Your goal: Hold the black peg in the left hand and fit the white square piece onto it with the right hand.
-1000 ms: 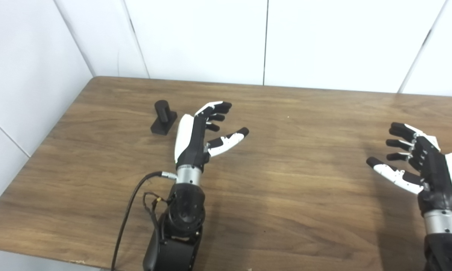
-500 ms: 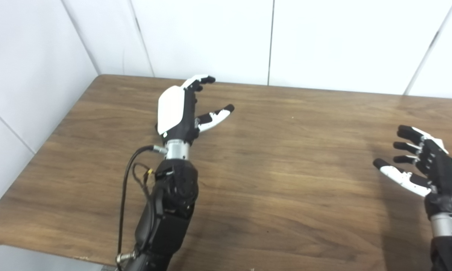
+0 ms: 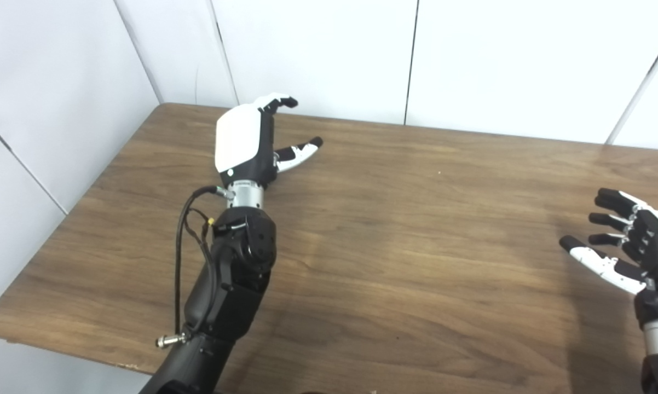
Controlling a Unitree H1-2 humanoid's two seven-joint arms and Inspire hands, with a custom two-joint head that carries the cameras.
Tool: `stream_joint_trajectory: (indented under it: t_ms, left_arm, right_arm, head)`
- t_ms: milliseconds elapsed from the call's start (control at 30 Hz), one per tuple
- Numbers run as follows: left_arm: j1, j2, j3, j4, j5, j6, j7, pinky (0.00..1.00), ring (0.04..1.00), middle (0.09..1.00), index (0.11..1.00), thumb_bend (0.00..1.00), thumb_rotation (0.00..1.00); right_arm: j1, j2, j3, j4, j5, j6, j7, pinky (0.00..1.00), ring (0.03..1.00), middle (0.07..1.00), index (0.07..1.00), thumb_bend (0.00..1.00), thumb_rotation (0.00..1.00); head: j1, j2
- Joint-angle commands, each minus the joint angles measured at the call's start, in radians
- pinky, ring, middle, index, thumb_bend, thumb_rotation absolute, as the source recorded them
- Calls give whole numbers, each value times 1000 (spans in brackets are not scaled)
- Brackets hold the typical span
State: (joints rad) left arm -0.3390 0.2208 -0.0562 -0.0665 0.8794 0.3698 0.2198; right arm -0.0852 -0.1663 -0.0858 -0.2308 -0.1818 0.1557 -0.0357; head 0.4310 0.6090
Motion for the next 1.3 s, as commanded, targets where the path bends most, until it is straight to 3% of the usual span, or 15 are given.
stream_joint_trajectory:
  t_ms: [0, 200, 367, 633, 867, 1267]
  left_arm:
    - [-60, 39, 6, -3, 39, 4, 19, 605, 780, 801, 670, 686, 287]
    - [-74, 61, 10, 21, 71, 52, 15, 678, 801, 821, 679, 707, 309]
    - [-84, 68, 20, 53, 120, 98, 1, 799, 845, 845, 678, 699, 374]
    - [-83, 65, 46, 105, 161, 100, -19, 767, 859, 863, 682, 803, 411]
    - [-85, 18, 125, 158, 274, 100, -65, 786, 880, 889, 705, 829, 504]
    - [-100, -16, 203, 220, 369, 100, -85, 823, 892, 894, 691, 854, 451]
  right_arm:
    - [-33, -13, -7, -37, -1, -12, -1, 545, 708, 780, 753, 595, 21]
    - [-32, -9, -8, -36, 4, -20, -3, 550, 707, 778, 750, 597, 26]
    - [-33, -10, -8, -37, 2, -15, -2, 545, 710, 779, 753, 594, 32]
    - [-31, -13, -6, -39, -7, -17, -3, 542, 700, 770, 748, 581, 41]
    - [-33, -20, -10, -32, -4, -28, -3, 521, 692, 766, 742, 586, 43]
    - [-34, -22, -6, -41, -1, -20, -3, 522, 696, 763, 740, 588, 45]
  head:
    - [0, 1]
    - [-3, -1]
    - [-4, 0]
    - [-7, 2]
    - [-6, 5]
    - [-12, 10]
